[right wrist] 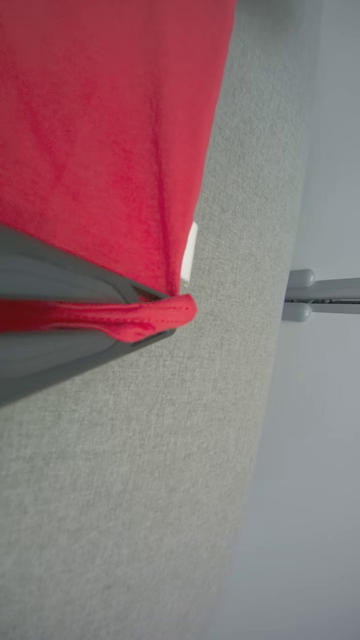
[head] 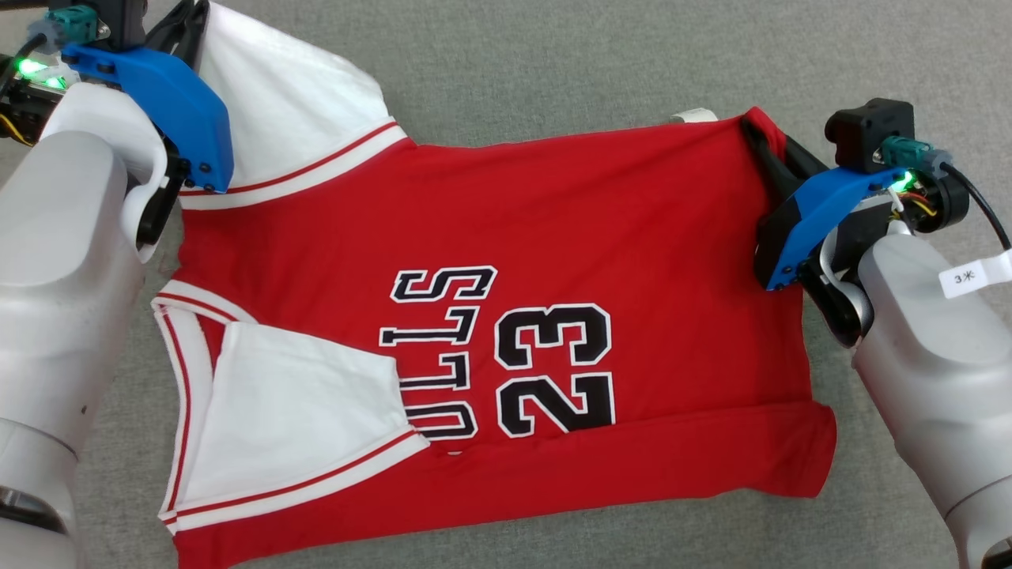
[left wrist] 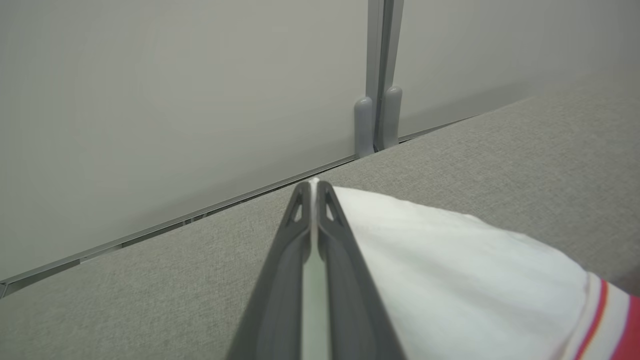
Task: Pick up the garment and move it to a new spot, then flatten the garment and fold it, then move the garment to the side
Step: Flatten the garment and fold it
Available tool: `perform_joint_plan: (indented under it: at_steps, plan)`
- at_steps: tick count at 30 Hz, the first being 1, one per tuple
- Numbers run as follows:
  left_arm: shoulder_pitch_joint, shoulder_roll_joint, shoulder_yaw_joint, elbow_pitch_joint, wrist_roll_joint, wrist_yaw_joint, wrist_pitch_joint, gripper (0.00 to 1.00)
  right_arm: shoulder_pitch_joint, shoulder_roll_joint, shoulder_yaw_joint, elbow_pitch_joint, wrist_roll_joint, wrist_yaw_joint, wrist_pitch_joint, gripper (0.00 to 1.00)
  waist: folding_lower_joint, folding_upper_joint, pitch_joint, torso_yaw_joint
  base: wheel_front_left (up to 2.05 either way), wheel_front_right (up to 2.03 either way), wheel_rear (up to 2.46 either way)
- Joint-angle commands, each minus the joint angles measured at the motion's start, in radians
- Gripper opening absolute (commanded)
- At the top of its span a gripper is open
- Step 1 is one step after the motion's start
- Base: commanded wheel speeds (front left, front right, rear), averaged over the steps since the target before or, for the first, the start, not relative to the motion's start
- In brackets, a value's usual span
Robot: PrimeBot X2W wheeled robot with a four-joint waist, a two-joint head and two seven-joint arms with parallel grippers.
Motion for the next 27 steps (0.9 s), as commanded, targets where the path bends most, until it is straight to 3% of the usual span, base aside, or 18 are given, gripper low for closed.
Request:
perform_joint_plan:
  at_steps: [1,11,16,27]
  plan:
    - [-0.008,0.002,0.003,-0.001,-0.003,-0.001,-0.007,0.0,-0.009,-0.003,-0.001,0.005,0.001,0.0,-0.005,0.0,0.0,0.0,-0.004,-0.001,0.0,0.0,0.0]
    - [0.142,-0.012,-0.02,-0.101,-0.052,0.001,-0.134,0.0,0.069,0.001,0.023,0.072,0.003,0.0,-0.099,0.0,0.0,0.0,-0.085,0.052,0.0,0.0,0.0]
    - [0.255,-0.002,-0.016,-0.194,-0.066,0.028,-0.178,0.0,0.122,-0.006,0.013,0.08,0.001,0.0,-0.136,0.0,0.0,0.0,-0.122,0.072,0.0,0.0,0.0]
    - [0.555,0.089,0.015,-0.552,-0.112,0.182,-0.188,0.0,0.248,-0.021,-0.069,0.003,-0.053,0.0,-0.154,0.0,0.0,0.0,-0.181,0.087,0.0,0.0,0.0]
